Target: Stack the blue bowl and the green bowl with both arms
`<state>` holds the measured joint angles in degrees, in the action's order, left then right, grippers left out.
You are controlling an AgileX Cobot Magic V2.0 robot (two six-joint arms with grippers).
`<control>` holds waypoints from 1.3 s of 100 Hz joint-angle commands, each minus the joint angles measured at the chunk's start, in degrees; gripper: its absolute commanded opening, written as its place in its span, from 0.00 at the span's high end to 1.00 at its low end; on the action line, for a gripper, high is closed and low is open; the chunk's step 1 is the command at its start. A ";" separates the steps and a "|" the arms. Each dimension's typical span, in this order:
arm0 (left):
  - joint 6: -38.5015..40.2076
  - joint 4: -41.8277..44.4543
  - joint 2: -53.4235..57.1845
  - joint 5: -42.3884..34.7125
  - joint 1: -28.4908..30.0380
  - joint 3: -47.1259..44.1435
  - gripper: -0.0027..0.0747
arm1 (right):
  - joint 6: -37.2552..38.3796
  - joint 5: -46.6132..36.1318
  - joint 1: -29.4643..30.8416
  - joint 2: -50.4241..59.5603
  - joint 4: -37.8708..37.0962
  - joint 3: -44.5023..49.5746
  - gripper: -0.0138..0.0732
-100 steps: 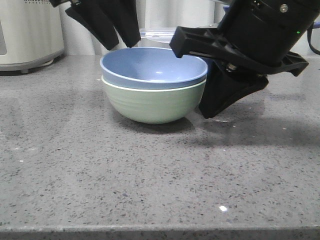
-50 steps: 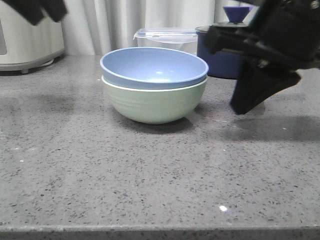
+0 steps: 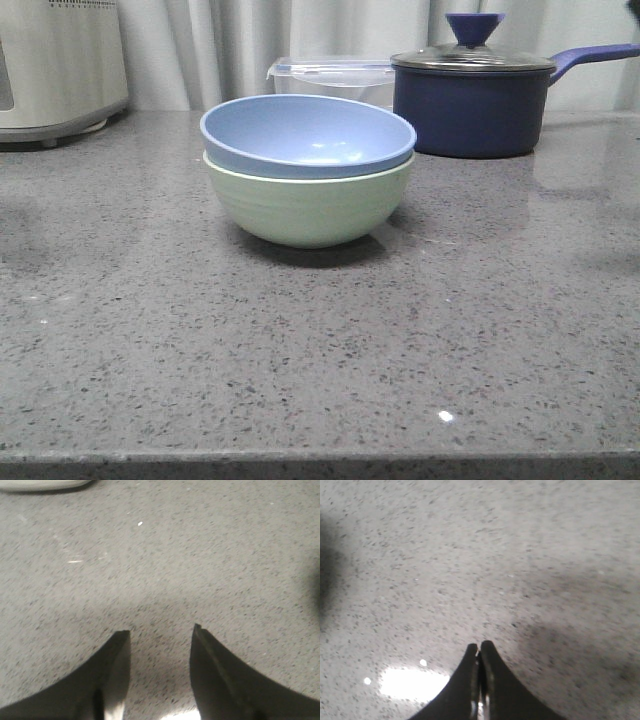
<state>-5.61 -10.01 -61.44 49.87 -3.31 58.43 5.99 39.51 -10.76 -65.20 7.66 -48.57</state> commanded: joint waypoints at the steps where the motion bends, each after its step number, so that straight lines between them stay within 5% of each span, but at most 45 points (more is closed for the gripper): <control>1: 0.53 -0.26 4.16 -5.16 1.31 -1.75 0.74 | -0.59 -2.07 1.39 4.34 -1.24 -0.11 0.92; 18: 0.53 -0.02 10.08 -8.52 2.24 -7.99 0.99 | -0.59 -3.14 1.76 10.47 -2.75 2.24 0.92; 79: -0.24 0.32 31.55 -25.00 2.24 -25.79 0.99 | -0.65 -11.80 1.76 38.52 -4.03 18.99 0.92; 130: -0.24 0.42 47.63 -29.61 2.24 -35.36 0.99 | -0.70 -15.72 1.76 51.77 -4.03 25.13 0.92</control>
<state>-5.84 -9.38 -15.35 26.28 -1.10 22.27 5.99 29.04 -9.29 -13.79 3.90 -22.21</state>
